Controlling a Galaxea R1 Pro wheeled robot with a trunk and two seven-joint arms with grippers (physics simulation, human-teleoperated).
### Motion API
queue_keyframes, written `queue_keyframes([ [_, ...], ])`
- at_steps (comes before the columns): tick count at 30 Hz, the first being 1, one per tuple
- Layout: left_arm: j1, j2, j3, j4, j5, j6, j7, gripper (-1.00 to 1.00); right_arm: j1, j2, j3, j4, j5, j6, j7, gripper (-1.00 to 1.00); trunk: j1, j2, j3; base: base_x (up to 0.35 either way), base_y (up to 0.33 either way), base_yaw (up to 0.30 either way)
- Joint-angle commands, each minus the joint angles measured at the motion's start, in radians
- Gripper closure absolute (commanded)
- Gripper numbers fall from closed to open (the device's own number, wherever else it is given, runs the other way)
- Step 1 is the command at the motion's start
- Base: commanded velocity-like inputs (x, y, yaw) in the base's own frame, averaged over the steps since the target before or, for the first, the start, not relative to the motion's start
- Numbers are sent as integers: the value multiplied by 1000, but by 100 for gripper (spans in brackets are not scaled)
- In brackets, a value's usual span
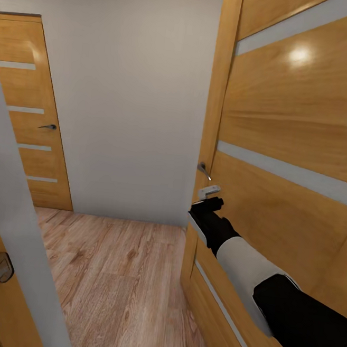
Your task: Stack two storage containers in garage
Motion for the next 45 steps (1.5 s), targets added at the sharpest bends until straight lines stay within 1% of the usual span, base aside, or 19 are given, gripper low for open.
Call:
queue_keyframes([
  [1,0,0,-1,-1,0,1,2,-100,-1,0,6,0,-11,3,-9,-100,0,-1,-1,0,0,0],
  [9,0,0,-1,-1,0,1,2,-100,-1,0,5,-1,-12,3,-8,-100,0,-1,-1,22,0,0],
  [23,0,0,-1,-5,0,-1,2,-100,-1,0,9,9,-11,8,-25,-100,0,-1,-1,288,0,0],
  [28,0,-1,0,-20,0,0,2,-100,-2,0,12,14,-9,22,-77,-100,0,-1,-1,130,0,0],
  [30,0,-1,0,-21,0,1,2,-100,-2,0,13,38,-9,21,-91,-100,0,-1,-1,17,0,0],
  [33,0,-1,1,-21,0,1,2,-100,-2,0,15,101,-5,10,-96,-100,0,-1,-1,6,0,0],
  [35,0,-1,1,-21,0,1,2,-100,-2,0,15,122,-4,5,-97,-100,0,-1,-1,2,0,0],
  [45,0,-1,0,-22,0,1,2,-100,-8,0,14,140,-3,-3,-99,-100,0,-1,-1,0,0,0],
])
